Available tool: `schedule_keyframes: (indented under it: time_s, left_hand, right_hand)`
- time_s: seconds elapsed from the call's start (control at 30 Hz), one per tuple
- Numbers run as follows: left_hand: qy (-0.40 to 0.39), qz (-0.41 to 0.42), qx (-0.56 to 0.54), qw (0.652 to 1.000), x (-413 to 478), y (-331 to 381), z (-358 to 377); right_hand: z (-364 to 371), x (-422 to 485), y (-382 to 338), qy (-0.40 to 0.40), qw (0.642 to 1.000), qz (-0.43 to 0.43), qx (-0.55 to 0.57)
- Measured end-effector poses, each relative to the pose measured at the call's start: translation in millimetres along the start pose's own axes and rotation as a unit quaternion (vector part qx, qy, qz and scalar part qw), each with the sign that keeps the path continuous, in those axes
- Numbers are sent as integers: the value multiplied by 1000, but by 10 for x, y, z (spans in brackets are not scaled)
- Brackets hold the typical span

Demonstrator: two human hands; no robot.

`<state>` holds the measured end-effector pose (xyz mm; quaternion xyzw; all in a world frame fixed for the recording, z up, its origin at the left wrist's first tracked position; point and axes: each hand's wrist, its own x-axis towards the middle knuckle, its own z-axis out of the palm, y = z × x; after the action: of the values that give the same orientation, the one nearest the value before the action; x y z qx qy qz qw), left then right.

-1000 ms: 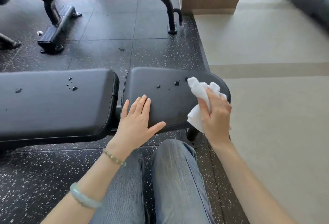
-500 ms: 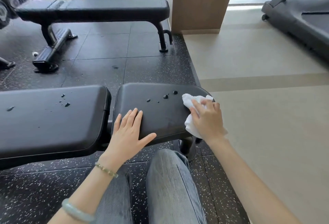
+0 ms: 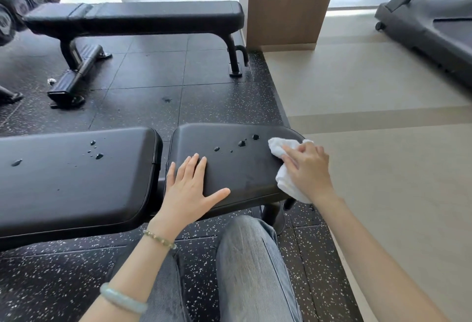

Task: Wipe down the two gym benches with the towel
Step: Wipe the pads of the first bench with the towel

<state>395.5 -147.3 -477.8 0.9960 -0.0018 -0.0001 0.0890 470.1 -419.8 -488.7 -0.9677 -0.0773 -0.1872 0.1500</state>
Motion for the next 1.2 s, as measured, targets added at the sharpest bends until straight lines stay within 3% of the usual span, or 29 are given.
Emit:
schedule_keyframes:
  time_s: [0.2,0.4,0.63,0.8,0.97,1.2]
  left_hand:
    - [4,-2,9,1000,17,1,18]
    - [7,-5,17,1000,8,5,22]
    - [6,-4,17,1000,11,11,28]
    - [3,-4,19,1000,17,-1,17]
    - [9,-4,15,1000,20,-5,41]
    - [1,-4,12,1000,21,9,16]
  right_hand:
    - [79,575,-13,-64,997,41,20]
    - [57,198,12,9,1000,8,14]
    - [115,755,70,-92,994,56,31]
    - [55,352,52,-21,999,14,39]
    - [28,101,43,-4,999,-3,44]
    - [142,687,-118,-80,995,51,-1]
